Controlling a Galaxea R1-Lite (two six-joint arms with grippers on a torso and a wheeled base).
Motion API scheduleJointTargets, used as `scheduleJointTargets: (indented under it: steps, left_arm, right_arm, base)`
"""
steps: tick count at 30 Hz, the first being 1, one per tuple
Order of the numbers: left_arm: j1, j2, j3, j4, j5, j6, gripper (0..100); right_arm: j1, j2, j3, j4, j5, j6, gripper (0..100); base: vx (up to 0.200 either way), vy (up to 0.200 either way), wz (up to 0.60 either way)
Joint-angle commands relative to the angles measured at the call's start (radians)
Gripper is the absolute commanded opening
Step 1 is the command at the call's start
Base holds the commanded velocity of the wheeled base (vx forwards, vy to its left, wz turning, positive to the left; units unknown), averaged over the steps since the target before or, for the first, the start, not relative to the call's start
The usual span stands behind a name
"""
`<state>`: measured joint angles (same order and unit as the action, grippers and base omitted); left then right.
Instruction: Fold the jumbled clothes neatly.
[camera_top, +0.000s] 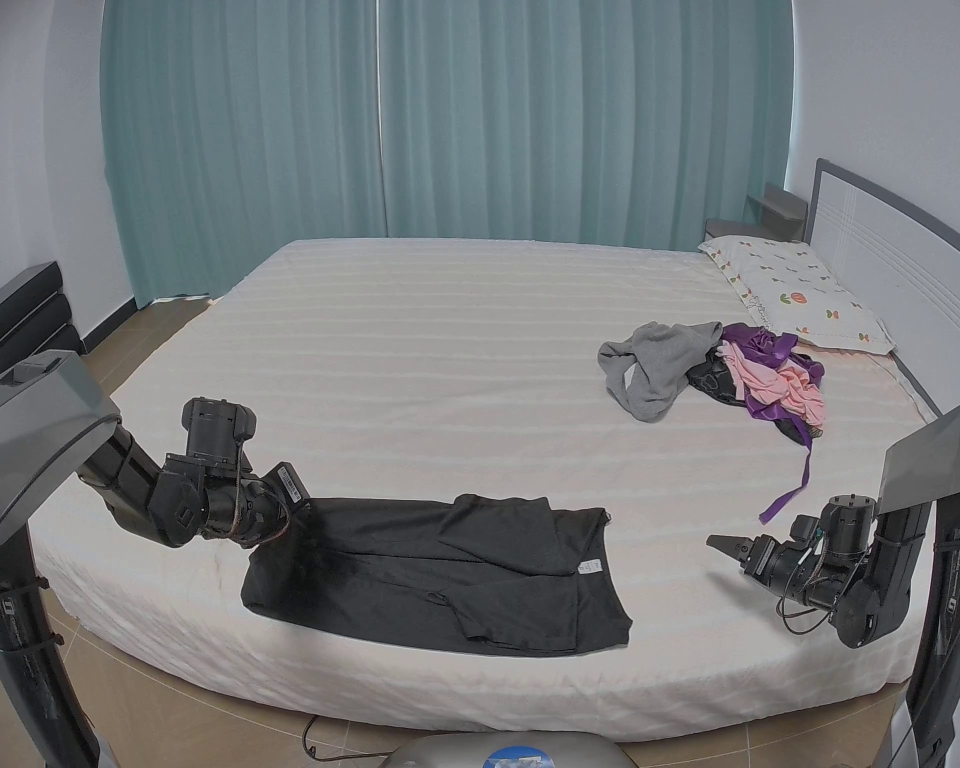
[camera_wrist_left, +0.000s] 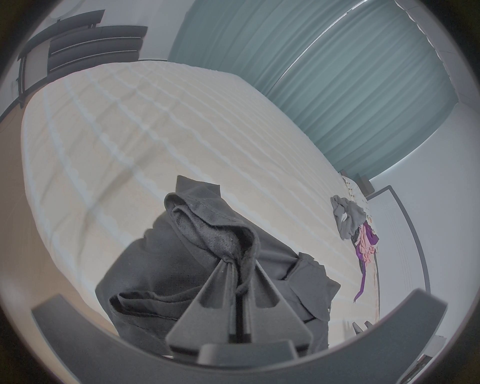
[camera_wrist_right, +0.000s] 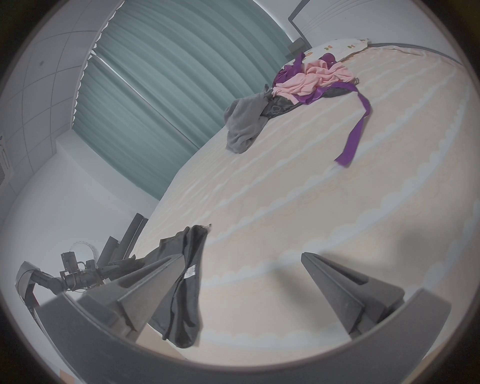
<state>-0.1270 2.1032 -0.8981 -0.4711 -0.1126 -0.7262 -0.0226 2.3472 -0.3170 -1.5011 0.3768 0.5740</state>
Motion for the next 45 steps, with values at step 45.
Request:
scheduleJointTargets:
  steps: [45]
  left_arm:
    - [-0.306,0.083,-0.344,0.411,0.002,-0.073,0]
  right_arm:
    - [0.006,0.027,-0.004,-0.002,-0.003,-0.006,100]
  base:
    - [0.000,-0.089,0.00]
